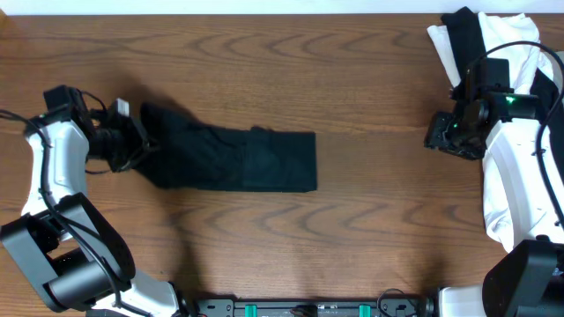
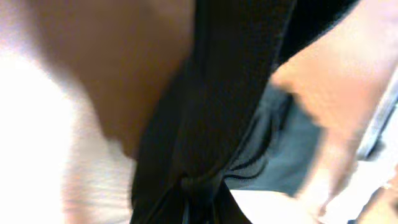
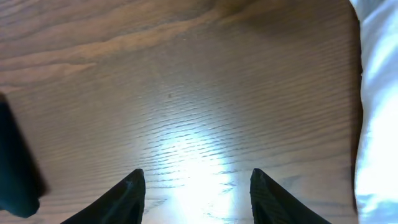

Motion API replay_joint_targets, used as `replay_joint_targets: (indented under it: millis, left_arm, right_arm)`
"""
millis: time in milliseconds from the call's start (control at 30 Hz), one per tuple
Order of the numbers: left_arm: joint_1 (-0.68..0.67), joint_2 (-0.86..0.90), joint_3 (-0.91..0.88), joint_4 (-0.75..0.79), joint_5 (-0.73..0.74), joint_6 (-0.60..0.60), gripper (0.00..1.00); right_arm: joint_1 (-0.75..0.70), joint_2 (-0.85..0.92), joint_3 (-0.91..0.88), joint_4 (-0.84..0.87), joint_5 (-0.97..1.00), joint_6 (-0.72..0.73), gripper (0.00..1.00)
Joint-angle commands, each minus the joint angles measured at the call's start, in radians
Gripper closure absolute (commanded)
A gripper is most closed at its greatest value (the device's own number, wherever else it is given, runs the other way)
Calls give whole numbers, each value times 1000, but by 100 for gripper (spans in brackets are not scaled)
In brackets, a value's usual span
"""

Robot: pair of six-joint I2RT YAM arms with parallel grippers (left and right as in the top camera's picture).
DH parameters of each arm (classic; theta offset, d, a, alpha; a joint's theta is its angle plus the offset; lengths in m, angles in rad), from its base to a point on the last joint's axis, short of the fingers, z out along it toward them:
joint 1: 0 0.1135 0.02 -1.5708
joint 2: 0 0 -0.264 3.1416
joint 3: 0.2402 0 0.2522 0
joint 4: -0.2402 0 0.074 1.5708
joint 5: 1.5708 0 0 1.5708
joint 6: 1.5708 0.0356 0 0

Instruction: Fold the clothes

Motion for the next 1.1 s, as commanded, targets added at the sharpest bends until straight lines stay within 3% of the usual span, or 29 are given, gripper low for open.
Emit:
replay_joint_targets:
  millis: [0,333,500,633,933,1067]
  left_arm:
    - [-43,-26,48,-7,219,-9,94]
    - [-339,-50,56,21,216,-35,94]
    - [-516,-50,56,33,-34,-40,94]
    - [-637,-50,56,61,-112,-51,93]
    - [-779,-50,56,145,-168,-156,93]
    - [-808,-50,56,169,-171,-181,83]
  right_arm:
    - [-11,-21,-1,-3,6,-18,47]
    - [-11,-21,-1,-21,6,-18,48]
    - [-10,-21,-1,-31,6,-18,47]
    - [-10,-21,-1,-31,6,-18,47]
    - [-9,-21,-1,-47,6,-18,47]
    - [-9,-21,-1,-52,6,-22,47]
